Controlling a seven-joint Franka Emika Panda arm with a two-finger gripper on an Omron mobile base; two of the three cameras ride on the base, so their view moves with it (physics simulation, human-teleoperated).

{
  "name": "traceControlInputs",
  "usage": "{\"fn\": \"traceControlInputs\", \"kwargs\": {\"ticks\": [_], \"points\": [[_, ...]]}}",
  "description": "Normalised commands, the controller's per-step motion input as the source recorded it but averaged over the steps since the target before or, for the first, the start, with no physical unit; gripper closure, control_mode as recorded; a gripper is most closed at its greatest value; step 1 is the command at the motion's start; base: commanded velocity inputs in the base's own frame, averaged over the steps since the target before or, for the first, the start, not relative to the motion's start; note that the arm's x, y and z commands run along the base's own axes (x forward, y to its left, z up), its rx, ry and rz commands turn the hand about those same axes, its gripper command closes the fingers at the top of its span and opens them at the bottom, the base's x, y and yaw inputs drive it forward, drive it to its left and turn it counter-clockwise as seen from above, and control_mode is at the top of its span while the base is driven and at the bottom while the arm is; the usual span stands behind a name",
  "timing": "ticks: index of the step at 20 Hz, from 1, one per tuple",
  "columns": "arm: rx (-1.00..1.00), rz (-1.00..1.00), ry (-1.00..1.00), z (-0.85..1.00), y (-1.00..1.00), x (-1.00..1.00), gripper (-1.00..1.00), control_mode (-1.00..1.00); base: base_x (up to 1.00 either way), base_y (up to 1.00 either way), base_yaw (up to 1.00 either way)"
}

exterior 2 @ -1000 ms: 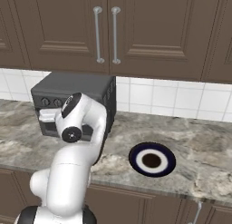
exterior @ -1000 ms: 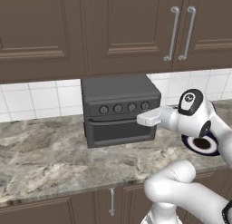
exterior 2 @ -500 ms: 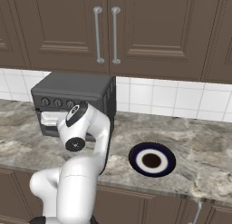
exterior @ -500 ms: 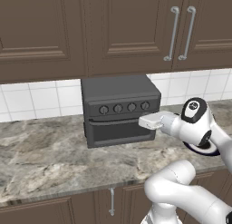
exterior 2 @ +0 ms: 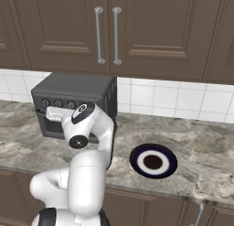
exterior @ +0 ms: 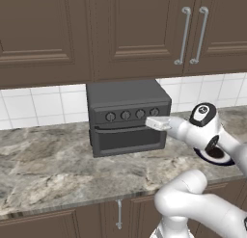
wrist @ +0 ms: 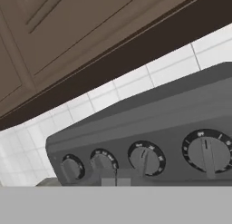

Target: Pull the toaster oven rack outwards. Pick up the baguette from the plate and place it on the toaster oven rack. Close the toaster oven door fully and set the temperature to the lowest setting.

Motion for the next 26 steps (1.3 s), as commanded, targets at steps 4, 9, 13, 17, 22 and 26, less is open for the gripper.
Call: {"fn": "traceControlInputs", "kwargs": {"ticks": [4,9,13,17,22,26], "points": [[-0.01,0.03,0.00,0.00,-0.28,0.53,1.00,-1.00,0.00,0.00,0.00],[-0.02,0.08,-0.09,-0.07,-0.02,0.18,1.00,-1.00,0.00,0.00,0.00],[-0.07,0.08,-0.12,-0.17,0.00,0.05,1.00,-1.00,0.00,0.00,0.00],[-0.09,0.02,0.01,-0.26,-0.01,0.04,1.00,-1.00,0.00,0.00,0.00],[-0.12,0.00,0.13,-0.10,-0.04,0.15,1.00,-1.00,0.00,0.00,0.00],[-0.02,0.00,0.08,0.00,-0.02,0.29,1.00,-1.00,0.00,0.00,0.00]]}}
